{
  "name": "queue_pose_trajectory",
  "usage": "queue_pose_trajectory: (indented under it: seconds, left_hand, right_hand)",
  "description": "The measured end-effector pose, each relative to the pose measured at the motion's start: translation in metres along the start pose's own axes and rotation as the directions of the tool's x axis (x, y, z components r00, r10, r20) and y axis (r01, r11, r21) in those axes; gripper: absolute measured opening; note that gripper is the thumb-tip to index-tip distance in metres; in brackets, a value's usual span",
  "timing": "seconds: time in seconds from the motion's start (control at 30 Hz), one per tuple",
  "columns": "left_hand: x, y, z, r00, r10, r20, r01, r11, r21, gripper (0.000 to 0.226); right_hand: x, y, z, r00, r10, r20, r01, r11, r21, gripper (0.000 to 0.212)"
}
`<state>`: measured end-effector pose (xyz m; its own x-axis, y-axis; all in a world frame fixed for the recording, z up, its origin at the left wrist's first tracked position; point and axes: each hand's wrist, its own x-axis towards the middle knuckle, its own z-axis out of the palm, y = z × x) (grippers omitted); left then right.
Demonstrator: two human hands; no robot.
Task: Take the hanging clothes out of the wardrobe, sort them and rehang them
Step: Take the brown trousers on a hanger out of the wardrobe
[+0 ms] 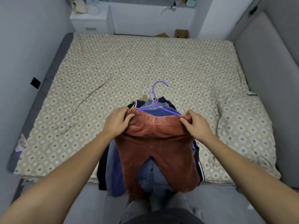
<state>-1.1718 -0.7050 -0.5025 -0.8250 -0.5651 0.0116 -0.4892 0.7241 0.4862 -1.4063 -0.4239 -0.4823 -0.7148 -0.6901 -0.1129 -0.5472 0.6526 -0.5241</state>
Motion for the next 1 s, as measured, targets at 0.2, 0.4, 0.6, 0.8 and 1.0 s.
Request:
queue_pose_trajectory:
  seconds: [0.2, 0.4, 0.6, 0.8, 1.0]
  left_hand:
    - [0.051, -0.012, 0.050, 0.992, -0.102, 0.080, 0.083, 0.974, 0.213, 0.037]
    - [0.105, -0.015, 0.090, 0.966, -0.246, 0.082, 0.216, 0.938, 0.272, 0.034]
    - [0.130, -0.013, 0.113, 0.920, -0.379, 0.104, 0.340, 0.900, 0.271, 0.037]
    - [0.112, 0.009, 0.098, 0.938, -0.322, 0.128, 0.280, 0.922, 0.267, 0.039]
    - [0.095, 0.042, 0.059, 0.990, -0.087, 0.106, 0.051, 0.951, 0.305, 0.053]
  right_hand:
    - [0.064, 0.034, 0.039, 0.999, 0.044, 0.031, -0.037, 0.979, -0.199, 0.025]
    - [0.135, 0.067, 0.071, 0.992, 0.046, 0.116, -0.034, 0.994, -0.108, 0.022]
    - [0.167, 0.084, 0.096, 0.967, 0.015, 0.253, -0.005, 0.999, -0.041, 0.048]
    - [0.155, 0.070, 0.083, 0.972, 0.012, 0.233, -0.009, 1.000, -0.012, 0.045]
    - [0.112, 0.042, 0.041, 0.998, -0.030, 0.058, 0.031, 0.999, -0.013, 0.047]
